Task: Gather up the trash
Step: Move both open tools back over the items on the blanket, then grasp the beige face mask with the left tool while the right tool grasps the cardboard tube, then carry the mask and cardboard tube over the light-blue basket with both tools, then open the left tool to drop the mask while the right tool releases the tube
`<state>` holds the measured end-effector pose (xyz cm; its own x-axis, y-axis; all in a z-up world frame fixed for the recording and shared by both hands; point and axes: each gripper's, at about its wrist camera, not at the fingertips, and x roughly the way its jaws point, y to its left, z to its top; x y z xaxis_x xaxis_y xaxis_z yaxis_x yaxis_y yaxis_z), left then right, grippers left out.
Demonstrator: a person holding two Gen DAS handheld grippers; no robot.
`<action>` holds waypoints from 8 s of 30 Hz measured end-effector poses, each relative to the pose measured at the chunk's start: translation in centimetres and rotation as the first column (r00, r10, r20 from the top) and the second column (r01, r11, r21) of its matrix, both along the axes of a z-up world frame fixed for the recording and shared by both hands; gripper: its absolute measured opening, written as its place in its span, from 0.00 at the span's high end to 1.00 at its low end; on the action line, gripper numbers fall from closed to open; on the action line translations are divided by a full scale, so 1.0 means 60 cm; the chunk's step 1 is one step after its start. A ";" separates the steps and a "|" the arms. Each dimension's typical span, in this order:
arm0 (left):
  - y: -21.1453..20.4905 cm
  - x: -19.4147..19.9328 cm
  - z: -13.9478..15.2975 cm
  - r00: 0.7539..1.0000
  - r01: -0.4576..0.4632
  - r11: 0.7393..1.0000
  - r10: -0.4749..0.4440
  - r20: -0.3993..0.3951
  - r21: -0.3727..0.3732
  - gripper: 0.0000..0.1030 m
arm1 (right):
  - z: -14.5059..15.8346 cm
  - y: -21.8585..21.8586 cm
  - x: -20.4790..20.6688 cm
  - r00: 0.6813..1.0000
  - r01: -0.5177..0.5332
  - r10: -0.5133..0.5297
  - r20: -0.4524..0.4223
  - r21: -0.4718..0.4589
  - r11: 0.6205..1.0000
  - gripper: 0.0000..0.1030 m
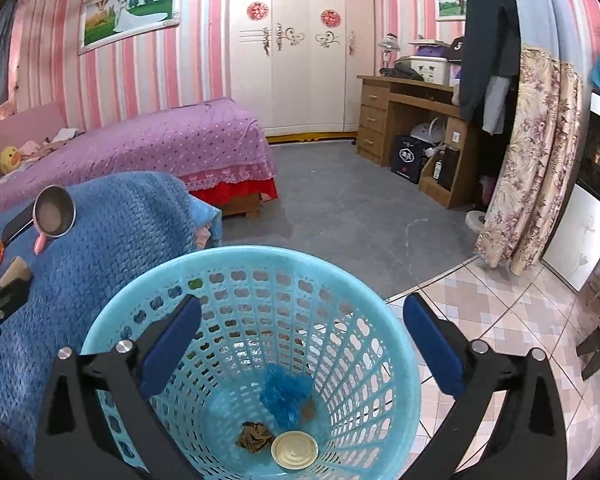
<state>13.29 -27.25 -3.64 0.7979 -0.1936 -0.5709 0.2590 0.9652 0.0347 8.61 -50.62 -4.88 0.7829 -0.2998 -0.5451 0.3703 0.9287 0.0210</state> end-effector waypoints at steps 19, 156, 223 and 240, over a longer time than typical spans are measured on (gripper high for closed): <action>0.177 -0.015 0.061 0.989 -0.135 0.991 0.135 0.057 -0.003 0.05 | 0.035 0.124 0.038 0.996 -0.071 0.072 0.045 -0.024 0.997 0.04; 0.355 0.016 0.024 0.973 -0.226 0.973 0.222 -0.058 -0.055 0.82 | 0.005 0.330 0.080 0.931 -0.359 0.358 -0.071 0.000 0.934 0.51; -0.131 -0.010 -0.033 0.975 0.201 0.978 -0.205 -0.082 -0.056 0.26 | -0.021 -0.066 -0.038 0.999 0.031 -0.030 -0.031 0.039 0.999 0.51; -0.016 0.017 -0.026 0.997 0.040 0.999 -0.040 -0.070 -0.004 0.09 | -0.029 0.012 0.008 0.993 -0.074 0.070 -0.100 -0.035 0.997 0.46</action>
